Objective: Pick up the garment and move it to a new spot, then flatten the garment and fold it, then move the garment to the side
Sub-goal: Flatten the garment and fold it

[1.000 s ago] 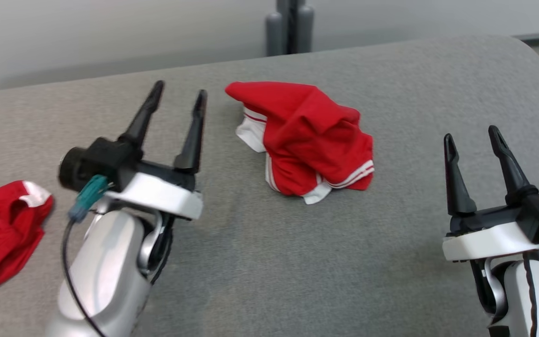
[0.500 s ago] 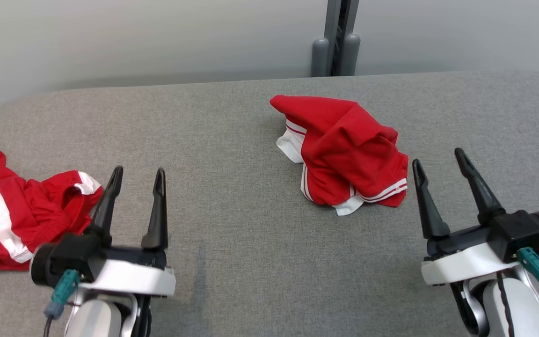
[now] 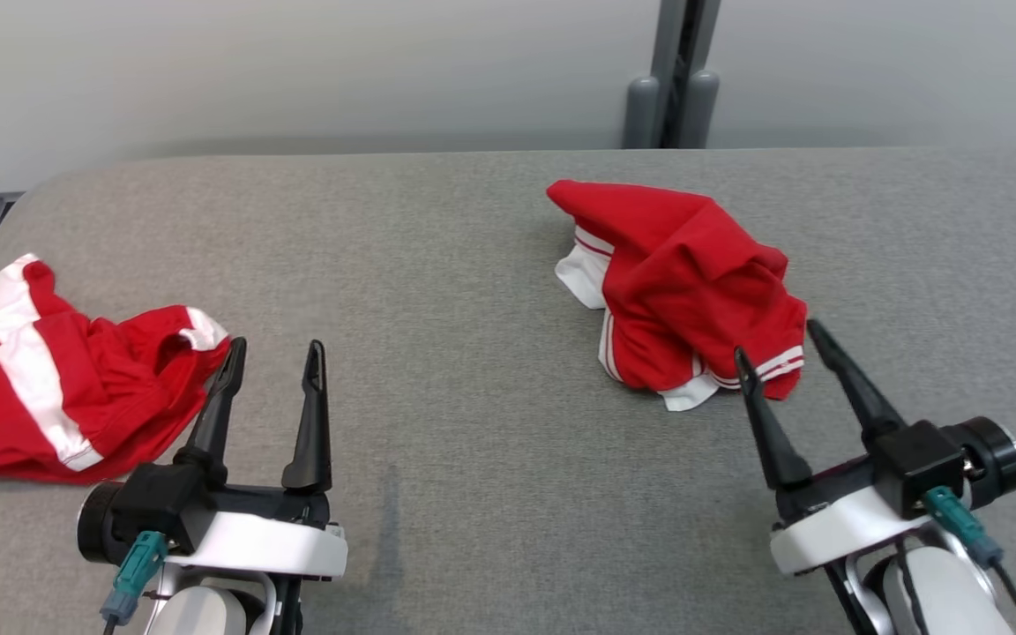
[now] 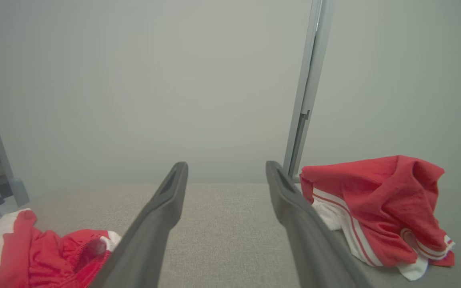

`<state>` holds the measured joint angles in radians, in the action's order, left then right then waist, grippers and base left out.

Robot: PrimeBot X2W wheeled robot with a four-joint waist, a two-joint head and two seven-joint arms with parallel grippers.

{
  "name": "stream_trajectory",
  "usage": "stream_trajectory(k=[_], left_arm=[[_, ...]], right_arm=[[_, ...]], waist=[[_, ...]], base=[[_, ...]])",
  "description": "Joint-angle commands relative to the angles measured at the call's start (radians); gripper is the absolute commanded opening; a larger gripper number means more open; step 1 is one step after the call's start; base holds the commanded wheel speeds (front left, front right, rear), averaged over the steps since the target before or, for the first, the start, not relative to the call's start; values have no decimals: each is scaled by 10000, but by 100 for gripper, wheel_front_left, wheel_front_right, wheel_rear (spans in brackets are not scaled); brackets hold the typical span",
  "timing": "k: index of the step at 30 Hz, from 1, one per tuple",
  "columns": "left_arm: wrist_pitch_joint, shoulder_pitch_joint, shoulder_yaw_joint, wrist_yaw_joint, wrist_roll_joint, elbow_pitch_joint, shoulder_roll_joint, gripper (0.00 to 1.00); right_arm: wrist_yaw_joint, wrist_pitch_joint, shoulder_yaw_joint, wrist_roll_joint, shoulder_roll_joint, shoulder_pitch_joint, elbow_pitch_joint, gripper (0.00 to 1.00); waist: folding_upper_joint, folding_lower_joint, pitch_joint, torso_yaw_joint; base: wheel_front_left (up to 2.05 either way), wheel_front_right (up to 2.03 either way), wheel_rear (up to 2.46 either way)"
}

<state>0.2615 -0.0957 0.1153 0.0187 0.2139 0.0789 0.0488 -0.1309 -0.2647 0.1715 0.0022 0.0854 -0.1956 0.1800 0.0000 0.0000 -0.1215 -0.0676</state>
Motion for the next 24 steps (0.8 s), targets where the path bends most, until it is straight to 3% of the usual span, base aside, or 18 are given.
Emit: stream_trajectory(k=[1, 10, 17, 24], left_arm=[[32, -122, 41, -15, 34, 30, 34, 100], [32, -195, 691, -232, 325, 271, 37, 100], [32, -333, 858, -120, 577, 294, 32, 100], [32, -419, 1012, -85, 707, 249, 30, 100]], right_arm=[[3, -16, 233, 2, 180, -100, 301, 100], [3, 15, 1227, 430, 627, -1056, 2302, 100], [3, 172, 1265, 456, 759, -1870, 4152, 100], [3, 54, 866, 284, 748, -2359, 5251, 100]], waist=[[0, 0, -81, -216], [0, 0, -468, -1044], [0, 0, -735, -1705], [0, 0, -849, -2082]], base=[[0, 0, 0], [0, 0, 0], [0, 0, 0], [0, 0, 0]])
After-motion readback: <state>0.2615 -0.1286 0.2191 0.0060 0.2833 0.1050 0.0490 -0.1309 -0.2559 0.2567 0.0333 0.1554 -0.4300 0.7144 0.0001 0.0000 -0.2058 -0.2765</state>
